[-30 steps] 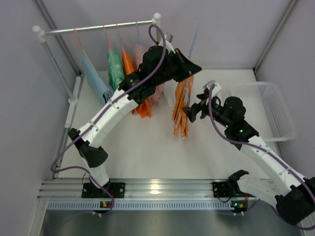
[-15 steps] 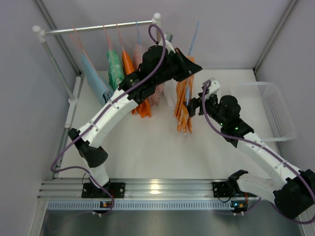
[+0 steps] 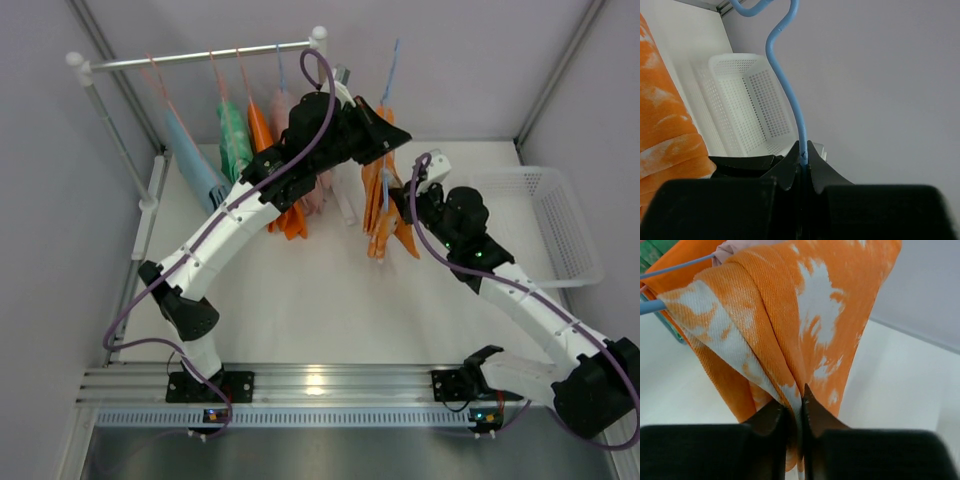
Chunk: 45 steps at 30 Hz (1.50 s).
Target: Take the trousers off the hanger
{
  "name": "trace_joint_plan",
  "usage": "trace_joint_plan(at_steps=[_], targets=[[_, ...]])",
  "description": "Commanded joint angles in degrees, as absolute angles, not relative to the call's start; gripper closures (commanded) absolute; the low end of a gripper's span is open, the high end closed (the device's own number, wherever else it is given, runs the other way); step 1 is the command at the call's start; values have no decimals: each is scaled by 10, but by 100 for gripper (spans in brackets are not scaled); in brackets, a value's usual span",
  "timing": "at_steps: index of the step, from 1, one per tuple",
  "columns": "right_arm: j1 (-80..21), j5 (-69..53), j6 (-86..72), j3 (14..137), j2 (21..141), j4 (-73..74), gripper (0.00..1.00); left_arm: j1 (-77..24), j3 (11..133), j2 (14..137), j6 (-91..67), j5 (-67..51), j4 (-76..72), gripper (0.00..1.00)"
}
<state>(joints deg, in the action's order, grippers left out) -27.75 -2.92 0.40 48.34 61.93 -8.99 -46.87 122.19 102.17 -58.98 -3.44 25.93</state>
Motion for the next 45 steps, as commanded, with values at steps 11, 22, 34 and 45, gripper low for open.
trace_joint_plan(at_steps=[11,22,34,45], targets=[[-251,-40,4,589,591,-118,100,-455,1171,949,-569,-47,178,100],[-236,-55,-43,670,548,-73,100,-404,1014,912,-515,-176,109,100],[-232,-25,-66,745,490,-53,100,-403,955,923,-439,-168,185,100],[-232,184,12,779,445,-26,100,-403,922,914,-403,-137,212,100]])
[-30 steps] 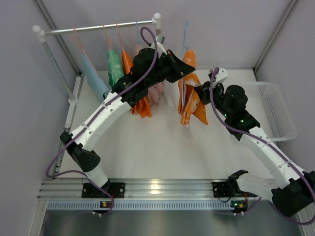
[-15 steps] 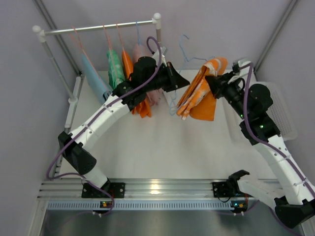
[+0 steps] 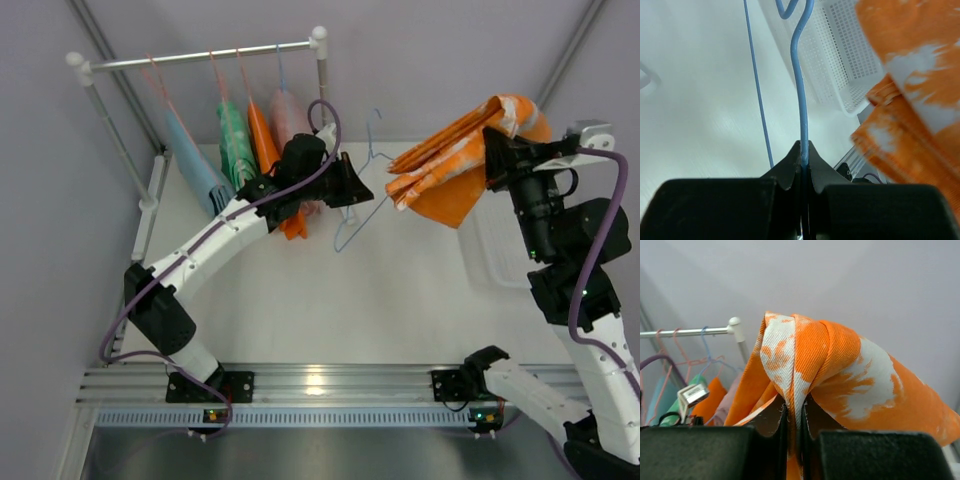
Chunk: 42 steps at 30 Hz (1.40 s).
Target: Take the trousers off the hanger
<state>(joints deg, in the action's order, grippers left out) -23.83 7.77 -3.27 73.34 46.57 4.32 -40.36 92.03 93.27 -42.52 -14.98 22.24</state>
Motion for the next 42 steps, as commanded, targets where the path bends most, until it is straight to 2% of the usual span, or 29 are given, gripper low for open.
trace_joint_plan(at_steps=[1,8,14,20,26,30,33,37,39,42], targets=[[-232,203,22,776,439,-23,100,-403,922,913,-401,-134,213,100],[-224,323,131,720,387,-33,100,-403,925,901,-392,-121,207,100],[-174,431,184,651,333,-4,100,-403,925,889,-382,-114,207,100],[-134,477,222,576,279,-2,100,-403,923,882,-382,-114,206,100],[-105,503,173,541,270,93,100,-403,918,872,-388,-115,206,100],[-98,515,192,496,285,71,100,-403,914,867,-393,-120,207,100],[-88,505,218,469,328,20,100,-403,915,865,-399,-125,211,100],[-20,448,170,497,421,50,100,-401,923,863,-408,-134,223,100],[57,367,135,523,466,63,100,-399,932,862,-410,-138,228,100],[113,239,145,540,572,38,100,-396,940,861,-408,-146,229,100]])
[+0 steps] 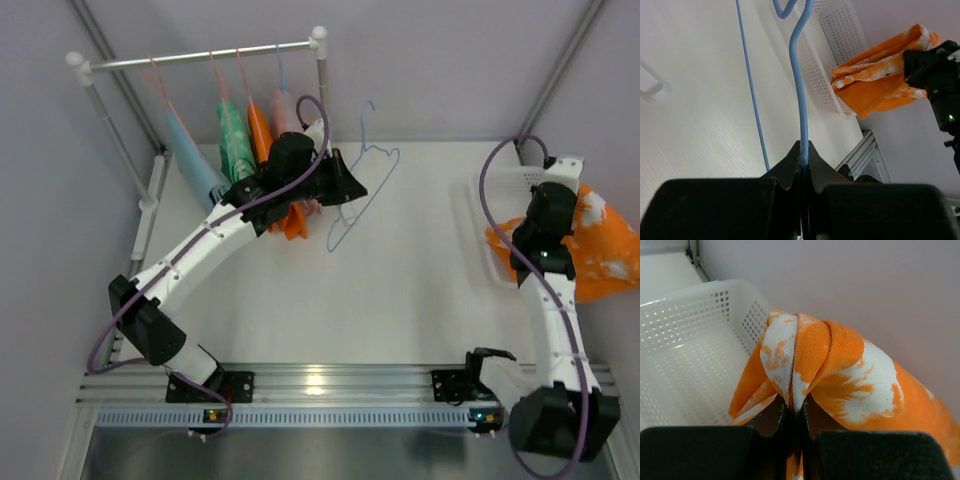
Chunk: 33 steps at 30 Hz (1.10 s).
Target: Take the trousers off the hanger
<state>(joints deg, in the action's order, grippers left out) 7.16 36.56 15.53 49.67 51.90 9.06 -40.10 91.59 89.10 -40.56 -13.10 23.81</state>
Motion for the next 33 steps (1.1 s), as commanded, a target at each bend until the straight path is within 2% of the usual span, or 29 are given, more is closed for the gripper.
trace_joint_plan(at_steps=[1,4,6,8,9,10,13,14,15,16,25,33], targets=[[121,206,151,547,592,34,100,-396,941,863,-406,-152,229,100],[143,79,153,585,671,25,100,-394,938,864,-395,-166,228,100],[144,37,167,624,733,27,100,-394,927,862,-386,-170,227,100],[144,12,172,660,771,48,93,-394,920,860,-376,-171,228,100],[144,5,172,671,805,56,86,-394,918,860,-371,-170,237,100],[144,4,166,682,821,77,64,-395,916,860,-367,-170,242,100],[144,3,156,705,860,93,29,-394,911,856,-348,-168,257,100],[144,-16,149,706,863,94,13,-394,911,855,-337,-167,258,100],[144,-22,149,704,860,94,4,-394,909,853,-330,-166,260,100],[144,-25,146,701,857,92,1,-394,906,848,-325,-166,264,100],[144,-90,126,688,731,120,1,-395,854,789,-274,-165,268,100],[142,-245,119,661,558,179,0,-396,796,674,-227,-170,231,100]])
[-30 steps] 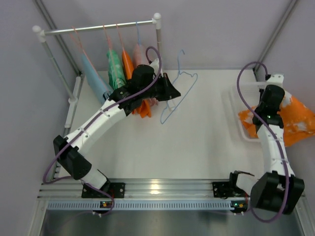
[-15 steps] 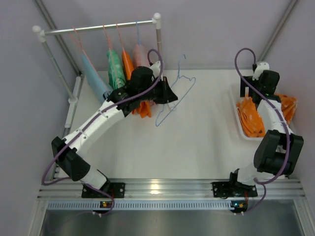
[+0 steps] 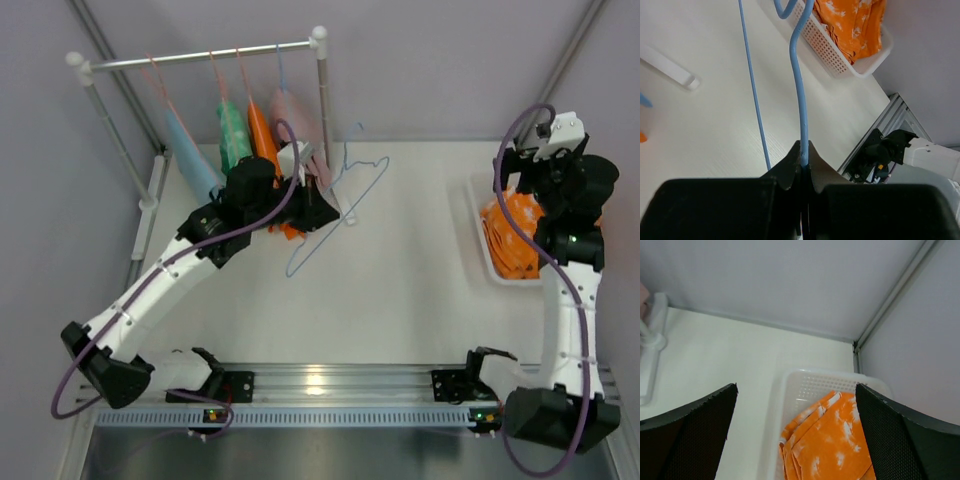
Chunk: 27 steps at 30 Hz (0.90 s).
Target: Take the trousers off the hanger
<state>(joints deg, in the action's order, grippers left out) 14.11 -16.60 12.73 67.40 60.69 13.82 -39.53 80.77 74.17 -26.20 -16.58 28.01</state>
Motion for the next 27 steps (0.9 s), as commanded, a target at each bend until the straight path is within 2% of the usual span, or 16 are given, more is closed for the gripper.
trace_joint_plan(at_steps=[1,6,12,18,22,27], targets=[[142,-251,120,658,547,185,0,-396,789,658,-221,-169,226,100],[140,-263,139,641,501,215,1,-373,781,582,-193,-175,239,100],[137,-270,141,654,508,224,1,-231,754,469,-237,-168,275,100],[123,-265,126,674,539,218,1,-64,710,322,-284,-88,346,100],[109,-256,119,682,551,210,0,-4,677,290,-304,-76,382,100],[95,-250,121,694,562,211,1,-4,696,350,-280,-22,441,100]])
